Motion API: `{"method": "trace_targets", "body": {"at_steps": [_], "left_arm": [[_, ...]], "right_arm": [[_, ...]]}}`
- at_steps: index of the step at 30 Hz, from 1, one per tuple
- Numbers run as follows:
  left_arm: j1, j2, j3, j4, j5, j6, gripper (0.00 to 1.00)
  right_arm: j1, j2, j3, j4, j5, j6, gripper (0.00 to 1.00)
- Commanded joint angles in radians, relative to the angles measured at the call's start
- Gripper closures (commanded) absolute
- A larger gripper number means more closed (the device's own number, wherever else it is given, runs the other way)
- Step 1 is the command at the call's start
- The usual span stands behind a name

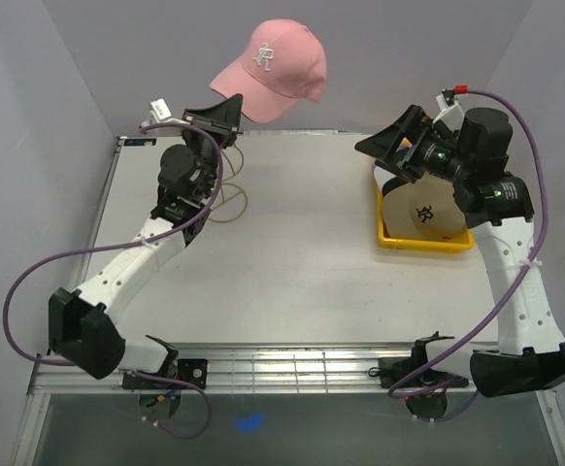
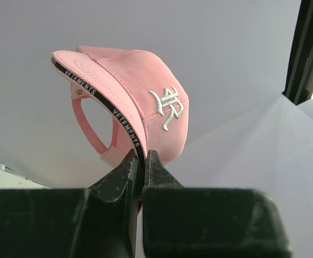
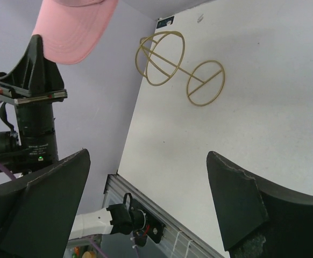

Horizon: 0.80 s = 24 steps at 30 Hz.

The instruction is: Stack the hats

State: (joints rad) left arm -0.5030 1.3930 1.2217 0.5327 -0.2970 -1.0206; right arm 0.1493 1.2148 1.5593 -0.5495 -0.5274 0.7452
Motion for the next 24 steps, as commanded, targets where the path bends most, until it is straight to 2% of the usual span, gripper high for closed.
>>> {"method": "trace_targets", "body": {"at_steps": [1,5,11,18,24], "left_arm": [[0.014,-0.124,-0.074,-0.051,-0.123,0.013,1.00],[0.046,-0.233,-0.163,-0.085,-0.168,-0.006,1.00],[0.121,-0.308,-0.272,-0.102,-0.209,-0.045,1.00],[0.250,-0.282,-0.330,-0.085,-0.087,-0.130,1.00],[0.281,-0.270,-0.367,-0.059,-0.041,-0.150,1.00]], "right_arm": [[0.079,-0.001,-0.001,0.063,0.078,-0.001,0.06],[0.142,0.032,0.014,0.066,0.109,-0.017,0.06],[0.185,0.063,0.012,0.054,0.130,-0.053,0.06],[0.220,0.068,-0.038,0.077,0.138,-0.070,0.06],[0.240,0.069,-0.077,0.094,0.142,-0.078,0.06]]}}
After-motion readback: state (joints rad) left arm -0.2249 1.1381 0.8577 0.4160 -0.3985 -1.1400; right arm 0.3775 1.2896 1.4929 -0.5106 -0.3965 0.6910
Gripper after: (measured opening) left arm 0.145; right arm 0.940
